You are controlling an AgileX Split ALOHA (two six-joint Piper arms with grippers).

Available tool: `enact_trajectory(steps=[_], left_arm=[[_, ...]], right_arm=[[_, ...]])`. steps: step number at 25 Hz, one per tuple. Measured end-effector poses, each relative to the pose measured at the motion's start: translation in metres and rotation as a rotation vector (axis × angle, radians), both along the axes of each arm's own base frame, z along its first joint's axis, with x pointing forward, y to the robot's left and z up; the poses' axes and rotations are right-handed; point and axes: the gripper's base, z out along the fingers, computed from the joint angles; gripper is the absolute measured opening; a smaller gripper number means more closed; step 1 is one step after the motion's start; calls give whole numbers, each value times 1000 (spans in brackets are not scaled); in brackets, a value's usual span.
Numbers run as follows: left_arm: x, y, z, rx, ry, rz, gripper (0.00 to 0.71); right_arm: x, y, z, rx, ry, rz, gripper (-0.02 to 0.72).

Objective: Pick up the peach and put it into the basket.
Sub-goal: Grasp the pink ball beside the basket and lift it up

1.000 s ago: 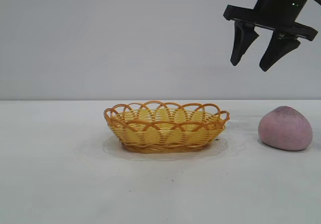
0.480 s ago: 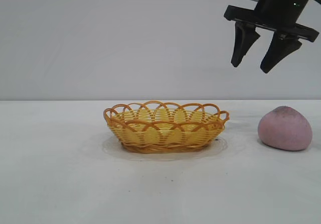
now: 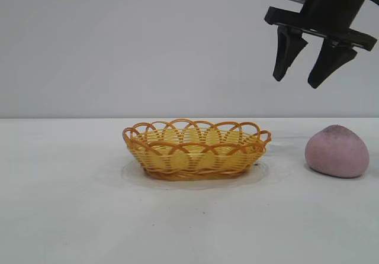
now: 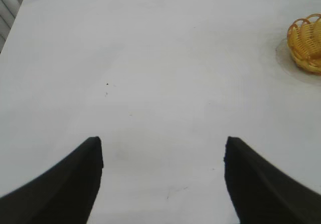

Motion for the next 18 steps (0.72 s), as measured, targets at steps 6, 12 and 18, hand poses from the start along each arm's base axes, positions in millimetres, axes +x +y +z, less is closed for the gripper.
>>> enact_trajectory(steps=[6, 12, 18], left_arm=[[0, 0, 0, 0, -2, 0, 491], [0, 0, 0, 0, -2, 0, 491], [0, 0, 0, 0, -4, 0, 491]], right_arm=[[-19, -7, 13, -92, 107, 74, 337], [-40, -9, 17, -100, 295, 129, 337], [-49, -10, 1, -100, 341, 121, 337]])
